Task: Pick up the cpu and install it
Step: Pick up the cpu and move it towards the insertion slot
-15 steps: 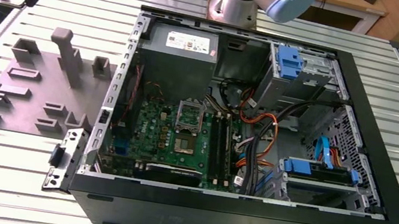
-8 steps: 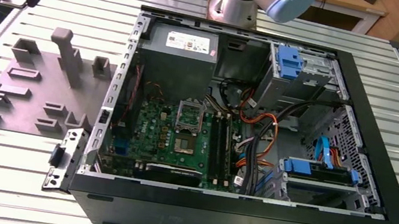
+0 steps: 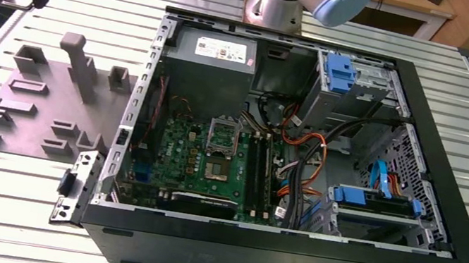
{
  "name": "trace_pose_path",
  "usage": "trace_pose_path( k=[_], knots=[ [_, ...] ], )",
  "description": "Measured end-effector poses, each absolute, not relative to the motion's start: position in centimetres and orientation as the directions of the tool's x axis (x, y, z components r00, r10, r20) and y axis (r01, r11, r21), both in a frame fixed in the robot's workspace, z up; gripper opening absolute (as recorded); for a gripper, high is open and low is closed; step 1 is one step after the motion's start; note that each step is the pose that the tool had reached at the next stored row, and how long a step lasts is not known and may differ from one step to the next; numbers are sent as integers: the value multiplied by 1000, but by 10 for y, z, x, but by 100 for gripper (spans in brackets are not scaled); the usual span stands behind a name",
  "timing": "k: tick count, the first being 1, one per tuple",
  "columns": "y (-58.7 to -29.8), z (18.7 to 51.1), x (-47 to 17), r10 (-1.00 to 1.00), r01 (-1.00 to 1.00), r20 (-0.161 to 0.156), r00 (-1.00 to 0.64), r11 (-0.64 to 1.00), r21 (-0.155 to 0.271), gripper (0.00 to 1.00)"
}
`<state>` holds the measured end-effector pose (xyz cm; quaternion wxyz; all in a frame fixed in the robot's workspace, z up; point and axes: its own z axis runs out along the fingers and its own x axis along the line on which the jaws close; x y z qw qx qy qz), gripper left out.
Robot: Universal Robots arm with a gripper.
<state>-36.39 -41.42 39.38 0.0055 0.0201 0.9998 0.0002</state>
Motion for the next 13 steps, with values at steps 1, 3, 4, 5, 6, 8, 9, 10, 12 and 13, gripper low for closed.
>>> trace_pose_path(
  k=[1,3,4,5,6,8,9,10,12,13],
  knots=[
    [-414,394,-364,40,40,-11,-999,999,1,47],
    [-414,394,-363,40,40,-11,-999,999,1,47],
    [-414,394,-363,40,40,-11,-999,999,1,47],
    [-414,394,-363,40,40,-11,-999,999,1,47],
    [-414,394,-362,40,40,-11,-999,999,1,47],
    [-414,394,-362,40,40,-11,-999,999,1,47],
    [-414,394,-362,40,40,-11,-999,999,1,47],
    [-414,394,-361,40,40,-11,-999,999,1,47],
    [-414,394,-361,40,40,-11,-999,999,1,47],
    [-414,394,-360,40,40,-11,-999,999,1,47]
  ],
)
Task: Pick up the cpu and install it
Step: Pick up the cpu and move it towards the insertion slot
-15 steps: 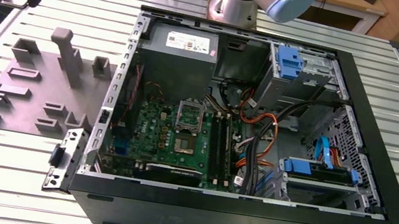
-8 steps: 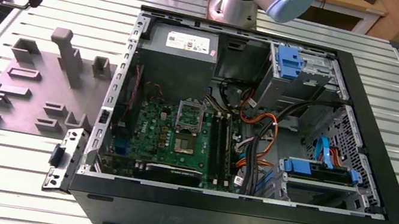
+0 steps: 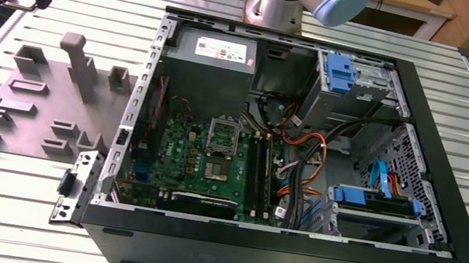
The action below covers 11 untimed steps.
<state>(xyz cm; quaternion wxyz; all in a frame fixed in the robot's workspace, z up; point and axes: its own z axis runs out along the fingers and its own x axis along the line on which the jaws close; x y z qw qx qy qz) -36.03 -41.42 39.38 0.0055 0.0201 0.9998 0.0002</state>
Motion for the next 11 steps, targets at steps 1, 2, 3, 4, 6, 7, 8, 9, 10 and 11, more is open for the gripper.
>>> trace_pose_path(
  k=[1,2,3,4,6,7,8,9,10,11],
  knots=[
    [-414,394,-360,40,40,-11,-999,999,1,47],
    [-414,394,-360,40,40,-11,-999,999,1,47],
    [-414,394,-359,40,40,-11,-999,999,1,47],
    [-414,394,-359,40,40,-11,-999,999,1,47],
    [-414,394,-358,40,40,-11,-999,999,1,47],
    [-414,394,-358,40,40,-11,-999,999,1,47],
    [-414,394,-358,40,40,-11,-999,999,1,47],
    [-414,394,-358,40,40,-11,-999,999,1,47],
    [-414,394,-357,40,40,-11,-999,999,1,47],
    [-414,394,-357,40,40,-11,-999,999,1,47]
  ],
)
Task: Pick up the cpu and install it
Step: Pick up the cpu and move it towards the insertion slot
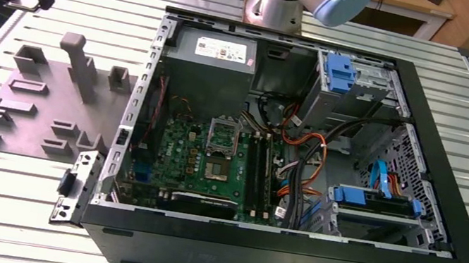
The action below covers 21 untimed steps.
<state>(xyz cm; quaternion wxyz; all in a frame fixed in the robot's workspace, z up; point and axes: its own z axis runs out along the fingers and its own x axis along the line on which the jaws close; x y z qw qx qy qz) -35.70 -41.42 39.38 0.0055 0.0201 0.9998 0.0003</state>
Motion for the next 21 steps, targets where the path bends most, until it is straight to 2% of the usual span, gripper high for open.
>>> trace_pose_path(
  k=[21],
  knots=[
    [-414,394,-351,40,40,-11,-999,999,1,47]
  ],
)
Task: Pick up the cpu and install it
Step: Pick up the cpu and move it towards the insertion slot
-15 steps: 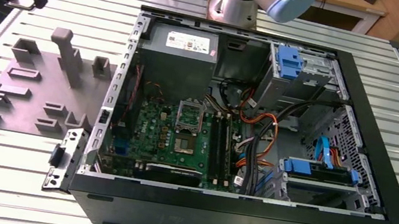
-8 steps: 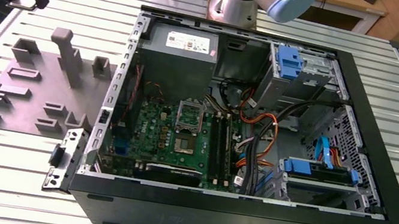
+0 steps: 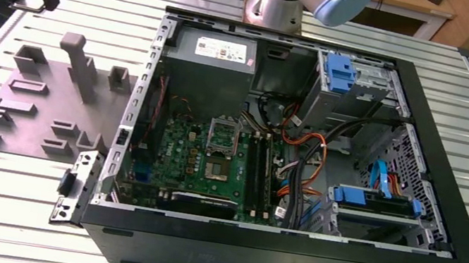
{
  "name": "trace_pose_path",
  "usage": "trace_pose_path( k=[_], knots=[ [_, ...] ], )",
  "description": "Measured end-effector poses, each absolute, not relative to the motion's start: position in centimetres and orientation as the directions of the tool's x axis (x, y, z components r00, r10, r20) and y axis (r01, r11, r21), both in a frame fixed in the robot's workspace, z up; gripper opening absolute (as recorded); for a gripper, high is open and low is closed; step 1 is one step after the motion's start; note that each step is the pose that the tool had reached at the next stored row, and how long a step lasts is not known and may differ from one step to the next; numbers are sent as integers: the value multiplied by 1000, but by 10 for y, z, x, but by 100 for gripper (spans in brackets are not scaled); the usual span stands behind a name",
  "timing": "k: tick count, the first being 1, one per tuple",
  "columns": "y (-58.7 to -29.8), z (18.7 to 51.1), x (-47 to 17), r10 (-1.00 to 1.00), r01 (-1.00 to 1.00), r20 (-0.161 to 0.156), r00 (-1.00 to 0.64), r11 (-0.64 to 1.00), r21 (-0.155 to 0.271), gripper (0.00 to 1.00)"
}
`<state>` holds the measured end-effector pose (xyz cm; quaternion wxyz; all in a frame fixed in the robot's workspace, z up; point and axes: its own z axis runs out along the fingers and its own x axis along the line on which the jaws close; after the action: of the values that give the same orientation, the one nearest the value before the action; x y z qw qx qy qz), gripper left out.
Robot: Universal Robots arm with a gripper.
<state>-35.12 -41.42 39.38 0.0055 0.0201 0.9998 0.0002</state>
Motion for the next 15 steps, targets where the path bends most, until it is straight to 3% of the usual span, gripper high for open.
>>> trace_pose_path(
  k=[15],
  knots=[
    [-414,394,-347,40,40,-11,-999,999,1,47]
  ],
)
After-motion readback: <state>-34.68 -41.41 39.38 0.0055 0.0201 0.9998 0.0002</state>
